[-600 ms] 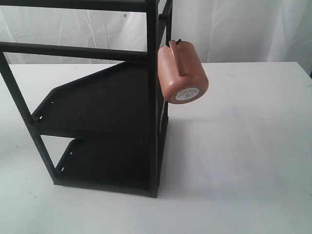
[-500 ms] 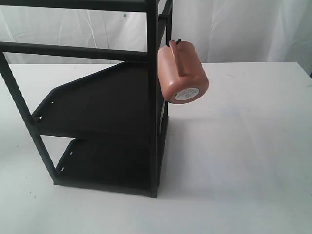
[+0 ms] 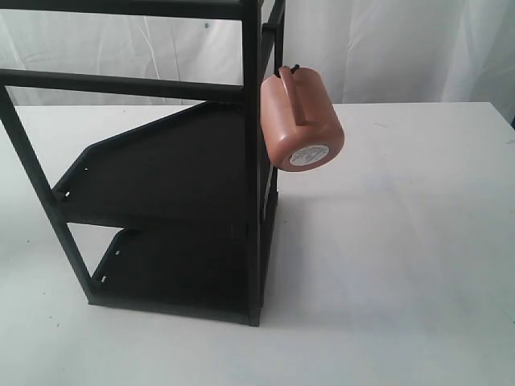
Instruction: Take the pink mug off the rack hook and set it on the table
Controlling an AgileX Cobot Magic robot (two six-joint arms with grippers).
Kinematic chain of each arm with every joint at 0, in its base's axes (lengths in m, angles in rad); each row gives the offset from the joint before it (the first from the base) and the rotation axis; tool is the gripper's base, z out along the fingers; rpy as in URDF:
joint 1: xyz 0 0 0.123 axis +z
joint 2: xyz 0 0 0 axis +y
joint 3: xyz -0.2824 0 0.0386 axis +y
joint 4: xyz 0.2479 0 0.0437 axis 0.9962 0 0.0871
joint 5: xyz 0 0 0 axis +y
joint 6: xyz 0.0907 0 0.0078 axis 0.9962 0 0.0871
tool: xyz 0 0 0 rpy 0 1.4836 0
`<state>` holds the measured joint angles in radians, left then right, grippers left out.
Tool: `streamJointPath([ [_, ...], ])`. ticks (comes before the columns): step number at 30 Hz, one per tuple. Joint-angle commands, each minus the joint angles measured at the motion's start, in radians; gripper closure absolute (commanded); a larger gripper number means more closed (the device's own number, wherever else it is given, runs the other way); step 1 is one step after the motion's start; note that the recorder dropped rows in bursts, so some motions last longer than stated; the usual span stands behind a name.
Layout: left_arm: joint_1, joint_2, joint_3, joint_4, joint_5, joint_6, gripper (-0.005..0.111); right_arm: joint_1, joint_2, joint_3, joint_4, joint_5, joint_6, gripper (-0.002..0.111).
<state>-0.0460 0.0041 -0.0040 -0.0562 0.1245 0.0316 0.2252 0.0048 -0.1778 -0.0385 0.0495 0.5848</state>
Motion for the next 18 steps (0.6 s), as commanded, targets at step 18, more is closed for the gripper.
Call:
streamJointPath([
  [18,0.005,-0.004,0.004,0.002,0.003,-0.005,0.107,0.095,0.711,-0.489,0.633,0.542,-1.280,0.067],
])
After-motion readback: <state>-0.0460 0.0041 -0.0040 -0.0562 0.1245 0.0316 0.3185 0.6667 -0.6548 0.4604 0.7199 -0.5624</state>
